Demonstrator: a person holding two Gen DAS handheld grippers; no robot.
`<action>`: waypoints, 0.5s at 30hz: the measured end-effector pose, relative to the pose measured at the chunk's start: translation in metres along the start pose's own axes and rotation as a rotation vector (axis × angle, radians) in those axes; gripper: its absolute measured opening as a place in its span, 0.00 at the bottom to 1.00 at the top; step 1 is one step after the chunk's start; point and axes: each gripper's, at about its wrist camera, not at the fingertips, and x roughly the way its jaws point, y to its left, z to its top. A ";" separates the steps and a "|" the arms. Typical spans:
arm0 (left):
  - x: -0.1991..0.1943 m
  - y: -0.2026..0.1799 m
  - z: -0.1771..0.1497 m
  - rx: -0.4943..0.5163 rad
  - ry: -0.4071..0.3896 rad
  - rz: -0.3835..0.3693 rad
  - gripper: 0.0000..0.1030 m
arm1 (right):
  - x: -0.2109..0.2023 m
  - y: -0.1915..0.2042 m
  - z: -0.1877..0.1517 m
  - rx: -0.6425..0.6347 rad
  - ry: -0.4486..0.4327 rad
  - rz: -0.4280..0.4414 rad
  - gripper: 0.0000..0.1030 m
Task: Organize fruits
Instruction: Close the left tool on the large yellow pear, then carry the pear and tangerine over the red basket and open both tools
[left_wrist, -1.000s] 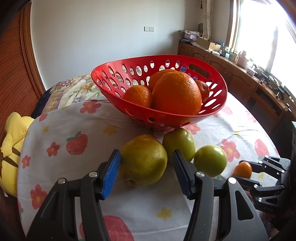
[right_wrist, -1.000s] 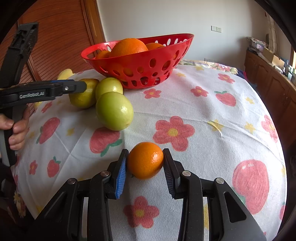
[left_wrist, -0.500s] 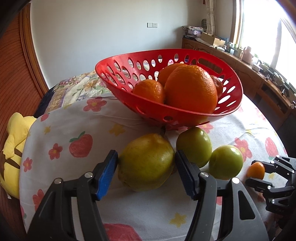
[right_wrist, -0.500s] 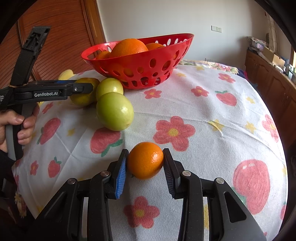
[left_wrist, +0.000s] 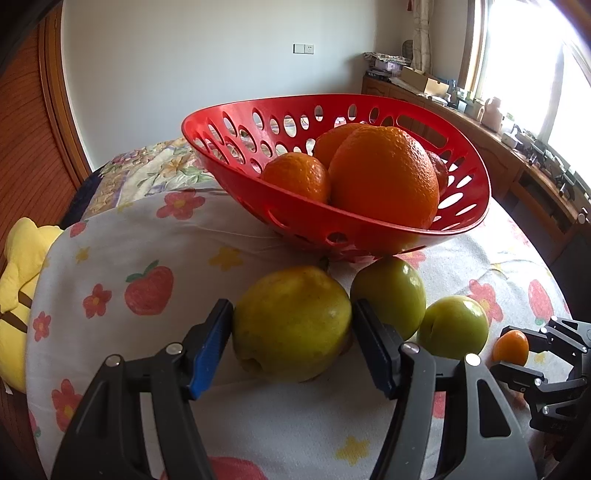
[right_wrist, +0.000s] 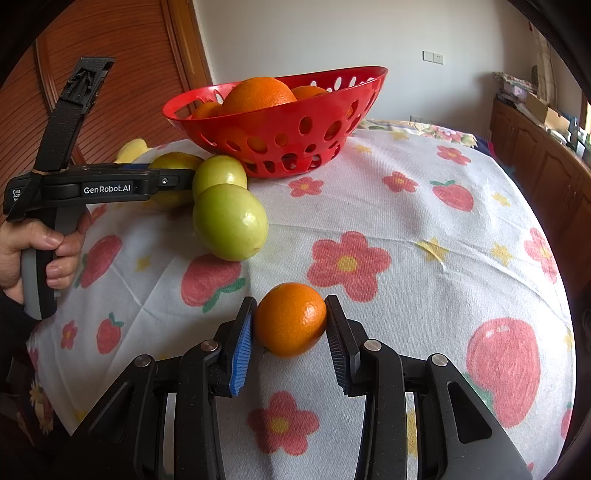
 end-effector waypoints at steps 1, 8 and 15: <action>-0.001 0.000 -0.001 0.001 0.001 -0.001 0.64 | 0.000 0.000 0.000 0.001 0.000 0.001 0.36; -0.007 0.000 -0.007 0.012 -0.008 -0.004 0.63 | 0.000 0.000 0.000 0.002 -0.001 0.001 0.36; -0.007 0.003 -0.007 -0.007 -0.015 -0.017 0.63 | 0.000 0.000 0.000 0.001 0.000 0.001 0.36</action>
